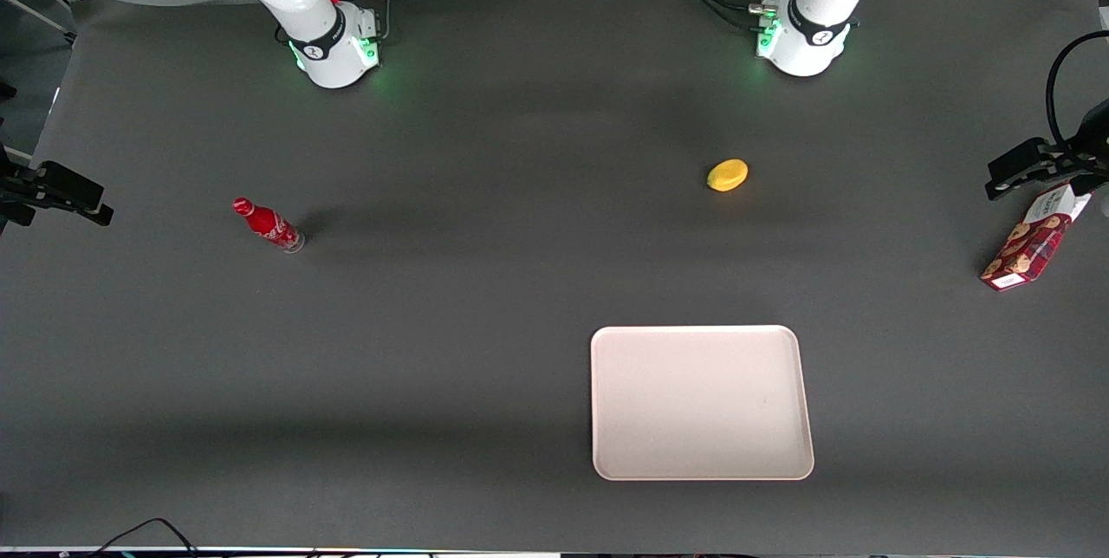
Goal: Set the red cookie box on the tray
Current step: 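Lower the open left gripper toward the red plaid shortbread box, then close the left gripper on the end of the shortbread box, then lift the box upright with the left gripper, then carry the held box over the white tray with the left gripper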
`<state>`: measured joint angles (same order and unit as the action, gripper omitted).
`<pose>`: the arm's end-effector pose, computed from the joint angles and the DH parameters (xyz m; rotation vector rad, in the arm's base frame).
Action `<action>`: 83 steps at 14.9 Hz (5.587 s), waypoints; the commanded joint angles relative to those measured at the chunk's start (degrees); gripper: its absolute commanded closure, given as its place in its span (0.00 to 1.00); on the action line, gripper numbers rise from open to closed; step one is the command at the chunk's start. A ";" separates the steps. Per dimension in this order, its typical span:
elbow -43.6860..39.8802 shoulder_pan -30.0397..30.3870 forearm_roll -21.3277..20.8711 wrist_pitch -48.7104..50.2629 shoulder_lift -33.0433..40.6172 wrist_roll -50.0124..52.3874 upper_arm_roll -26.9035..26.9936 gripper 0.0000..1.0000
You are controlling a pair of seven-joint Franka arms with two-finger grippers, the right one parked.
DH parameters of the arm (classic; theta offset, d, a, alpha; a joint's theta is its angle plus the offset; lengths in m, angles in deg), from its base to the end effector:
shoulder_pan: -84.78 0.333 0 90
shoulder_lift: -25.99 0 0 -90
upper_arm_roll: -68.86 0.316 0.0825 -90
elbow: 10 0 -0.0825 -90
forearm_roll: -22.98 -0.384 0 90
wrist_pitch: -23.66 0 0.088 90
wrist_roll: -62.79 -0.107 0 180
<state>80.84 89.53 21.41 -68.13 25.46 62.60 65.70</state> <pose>0.5598 0.0185 0.6152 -3.1144 -0.0369 -0.0108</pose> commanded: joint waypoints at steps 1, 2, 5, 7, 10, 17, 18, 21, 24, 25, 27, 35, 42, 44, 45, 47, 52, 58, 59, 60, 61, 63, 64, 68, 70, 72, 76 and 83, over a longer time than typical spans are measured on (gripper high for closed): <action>-1.02 0.00 0.17 -0.31 -0.09 -0.61 0.00 0.00; -1.02 0.00 0.17 -0.23 -0.09 -0.70 0.00 0.00; -0.14 0.09 -0.71 1.70 -0.09 -1.57 0.09 0.00; 2.57 0.61 -2.63 4.07 0.00 -2.19 0.96 0.00; 7.58 0.70 -7.21 0.93 0.09 -10.69 4.73 0.00; 23.66 1.40 -7.22 -21.20 -1.58 -41.87 21.60 0.00; 25.51 2.01 -7.22 -24.89 -2.71 -46.44 22.84 0.00; 29.03 4.74 -6.25 -34.92 -7.10 -59.29 25.39 0.00; 29.40 6.68 -4.50 -41.08 -12.37 -67.82 25.66 0.00; 29.39 7.11 -2.84 -43.27 -13.96 -70.98 25.66 0.00; 29.22 7.73 0.24 -46.62 -17.47 -75.73 25.66 0.00; 26.86 7.82 10.98 -51.73 -25.92 -87.09 25.66 0.00; 24.74 7.82 12.56 -51.29 -29.17 -87.09 25.75 0.63; 24.74 8.08 12.65 -50.94 -29.27 -87.09 25.75 0.63; 24.74 8.08 12.73 -50.85 -29.27 -87.01 25.75 0.73; 24.56 8.00 12.73 -50.68 -29.27 -86.48 25.75 1.00; 22.46 7.73 12.56 -46.66 -26.47 -81.67 25.49 1.00; 7.45 5.45 8.26 -24.00 -23.21 -57.79 20.93 1.00; 4.73 5.01 7.12 -20.39 -22.68 -52.78 19.09 1.00; 2.44 4.92 5.72 -17.22 -21.89 -47.60 16.55 1.00; 0.24 4.49 4.57 -14.41 -21.28 -41.89 14.09 1.00; -4.07 3.26 3.95 -9.39 -21.01 -30.29 10.04 1.00; -6.01 2.64 3.95 -7.63 -21.09 -24.23 7.67 1.00; -9.80 -2.88 4.47 -6.47 -21.71 -6.98 3.35 1.00; -12.95 -5.53 4.65 -6.64 -24.24 0.58 1.24 1.00; -16.56 -7.64 4.47 -7.78 -28.80 5.09 -0.61 1.00; -22.27 -12.03 2.98 -13.22 -38.12 7.91 -0.70 1.00; -23.34 -13.89 -0.36 -27.98 -48.42 8.00 0.35 1.00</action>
<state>60.51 76.96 22.34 -93.06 -19.54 69.61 64.82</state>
